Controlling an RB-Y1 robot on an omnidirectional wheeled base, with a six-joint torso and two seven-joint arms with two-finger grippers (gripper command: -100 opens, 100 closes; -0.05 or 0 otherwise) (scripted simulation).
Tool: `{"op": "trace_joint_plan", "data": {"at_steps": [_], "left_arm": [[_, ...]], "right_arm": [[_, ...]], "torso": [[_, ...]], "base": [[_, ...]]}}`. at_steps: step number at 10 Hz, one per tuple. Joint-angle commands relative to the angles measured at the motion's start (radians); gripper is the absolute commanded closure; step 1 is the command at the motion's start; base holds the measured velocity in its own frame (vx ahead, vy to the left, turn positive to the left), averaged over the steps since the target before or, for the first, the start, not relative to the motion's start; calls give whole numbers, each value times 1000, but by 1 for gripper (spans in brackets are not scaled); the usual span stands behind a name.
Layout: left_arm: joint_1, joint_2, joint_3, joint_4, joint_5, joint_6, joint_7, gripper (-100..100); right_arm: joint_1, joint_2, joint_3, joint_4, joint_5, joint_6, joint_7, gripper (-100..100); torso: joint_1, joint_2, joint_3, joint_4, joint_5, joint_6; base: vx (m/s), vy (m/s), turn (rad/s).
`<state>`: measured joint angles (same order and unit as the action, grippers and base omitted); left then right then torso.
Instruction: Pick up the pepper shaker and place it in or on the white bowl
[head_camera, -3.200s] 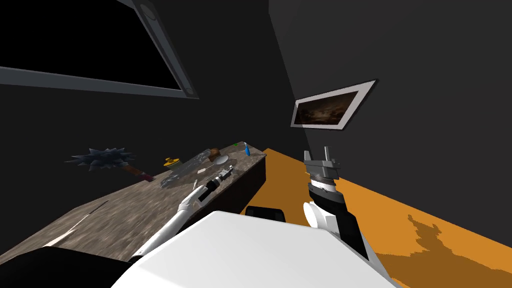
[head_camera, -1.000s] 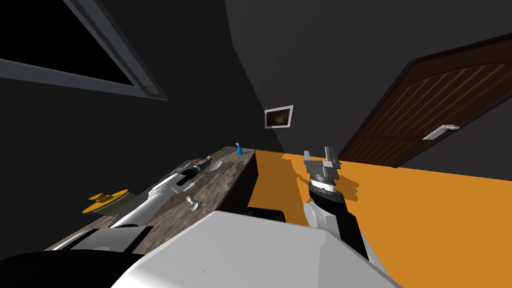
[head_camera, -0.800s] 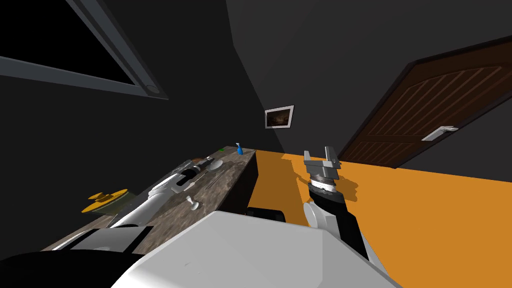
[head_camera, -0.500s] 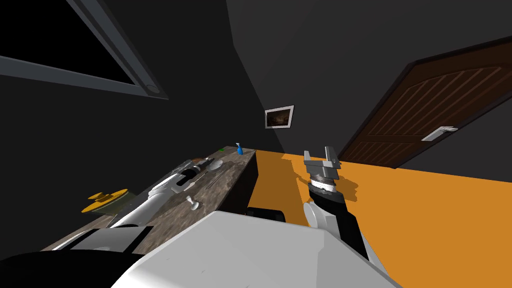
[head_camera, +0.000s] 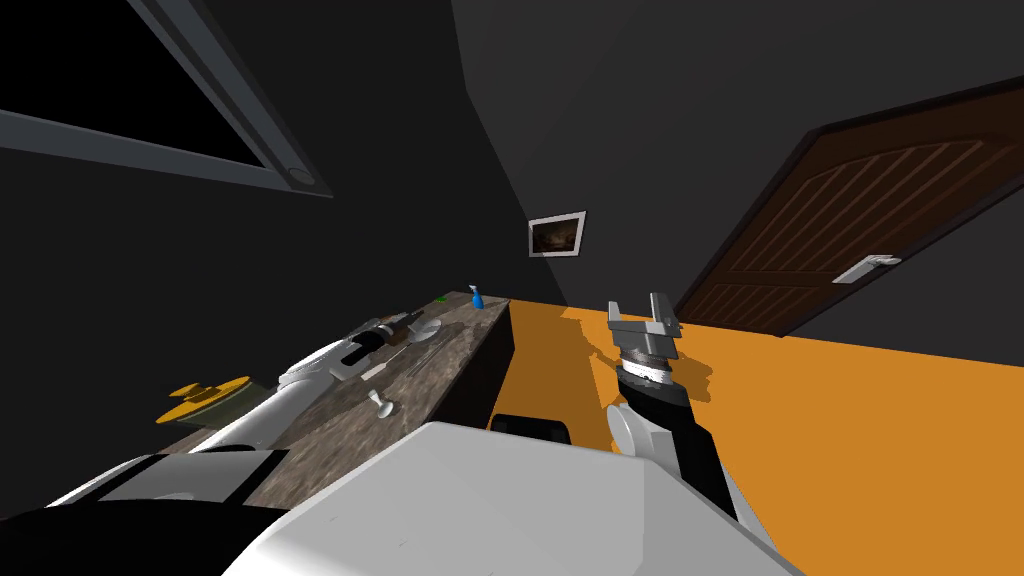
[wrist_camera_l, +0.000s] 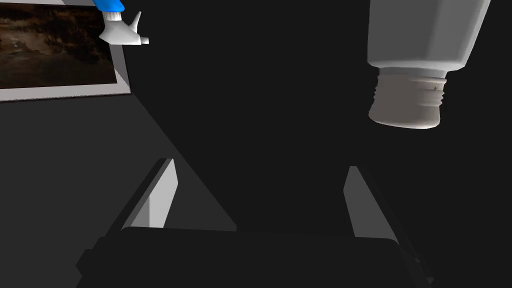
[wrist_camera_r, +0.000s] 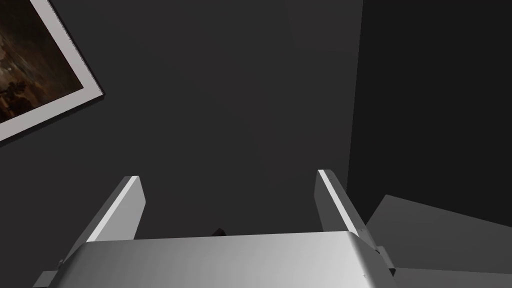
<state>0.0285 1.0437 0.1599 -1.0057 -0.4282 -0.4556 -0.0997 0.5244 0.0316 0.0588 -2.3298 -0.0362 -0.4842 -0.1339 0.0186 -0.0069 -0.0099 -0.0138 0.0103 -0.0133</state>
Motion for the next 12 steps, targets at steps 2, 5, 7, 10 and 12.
{"op": "trace_joint_plan", "data": {"at_steps": [2, 5, 7, 10, 12], "left_arm": [[11, 50, 5, -15, 6, 0, 40, -100], [17, 111, 6, -28, 13, 2, 88, -100], [17, 101, 7, -26, 12, 1, 79, 0], [17, 101, 7, -26, 12, 1, 79, 0], [17, 101, 7, -26, 12, 1, 79, 0]], "right_arm": [[0, 0, 0, 0, 0, 0, 0, 0], [0, 0, 0, 0, 0, 0, 0, 0], [0, 0, 0, 0, 0, 0, 0, 0], [0, 0, 0, 0, 0, 0, 0, 0], [0, 0, 0, 0, 0, 0, 0, 0]], "torso": [[1, 0, 0, 0, 0, 0], [2, 0, 0, 0, 0, 0], [3, 0, 0, 0, 1, 0], [5, -1, -1, 0, 2, 0], [5, -1, -1, 0, 2, 0]], "base": [[-16, -57, -8], [-15, -52, -7], [-3, -12, 0], [0, 0, 0], [0, 0, 0]]}}
